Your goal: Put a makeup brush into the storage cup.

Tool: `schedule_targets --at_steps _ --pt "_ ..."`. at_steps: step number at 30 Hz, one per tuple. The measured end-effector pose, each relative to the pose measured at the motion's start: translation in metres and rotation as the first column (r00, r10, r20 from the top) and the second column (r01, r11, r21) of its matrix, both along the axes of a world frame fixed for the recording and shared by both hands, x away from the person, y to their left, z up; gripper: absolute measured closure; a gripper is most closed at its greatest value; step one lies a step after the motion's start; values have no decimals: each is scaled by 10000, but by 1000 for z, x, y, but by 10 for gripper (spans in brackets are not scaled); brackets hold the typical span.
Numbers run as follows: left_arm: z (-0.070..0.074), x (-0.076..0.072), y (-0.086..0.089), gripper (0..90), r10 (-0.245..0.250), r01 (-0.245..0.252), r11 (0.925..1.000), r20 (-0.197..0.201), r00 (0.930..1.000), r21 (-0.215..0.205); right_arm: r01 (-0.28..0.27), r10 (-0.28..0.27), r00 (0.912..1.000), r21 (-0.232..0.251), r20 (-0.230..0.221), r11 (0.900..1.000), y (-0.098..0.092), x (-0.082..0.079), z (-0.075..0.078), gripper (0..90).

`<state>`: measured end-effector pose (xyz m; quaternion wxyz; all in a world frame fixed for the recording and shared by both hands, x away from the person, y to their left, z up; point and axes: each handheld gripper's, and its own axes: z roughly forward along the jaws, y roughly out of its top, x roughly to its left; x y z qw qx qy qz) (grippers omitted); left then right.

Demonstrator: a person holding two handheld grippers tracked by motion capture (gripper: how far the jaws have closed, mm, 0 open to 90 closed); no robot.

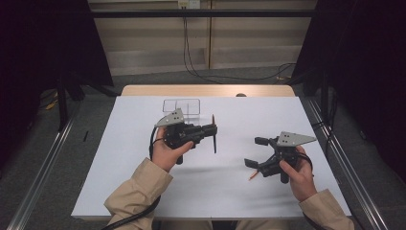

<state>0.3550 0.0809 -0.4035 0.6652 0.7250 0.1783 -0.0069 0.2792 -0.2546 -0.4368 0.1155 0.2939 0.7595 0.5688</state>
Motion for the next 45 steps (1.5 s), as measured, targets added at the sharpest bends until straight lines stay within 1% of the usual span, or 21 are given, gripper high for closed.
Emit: schedule_targets --at_steps 8,12,23,28,33,37,39,41,45 --pt "1 -1 0 834 -7 6 9999 86 10000 116 140 -140 9999 -168 31 9998 -10 -4 0 40" --pt "1 -1 1 834 10 -11 10000 98 10000 78 252 -251 9997 -258 36 9994 -16 -7 0 38" --pt "2 -1 1 835 61 -64 9998 176 9998 169 525 -522 9986 -356 85 9980 -32 -13 -2 36" --pt "2 -1 3 834 75 -79 9998 210 9998 192 559 -558 9984 -316 36 9979 -39 -18 -4 36" --pt "3 -1 4 834 135 -138 9998 214 9997 129 660 -659 9978 -262 74 9975 -48 -22 -5 36" --pt "3 -1 5 834 152 -156 9997 264 9995 164 760 -758 9971 -176 99 9970 -54 -27 -5 36" --pt "4 -1 5 835 156 -161 9997 278 9995 160 800 -797 9967 -176 126 9966 -58 -30 -6 36" --pt "4 -1 6 835 151 -156 9997 282 9995 163 830 -827 9965 -282 131 9961 -61 -32 -7 36" --pt "4 -1 7 835 215 -219 9997 248 9995 146 800 -799 9968 -277 27 9964 -67 -36 -10 36"
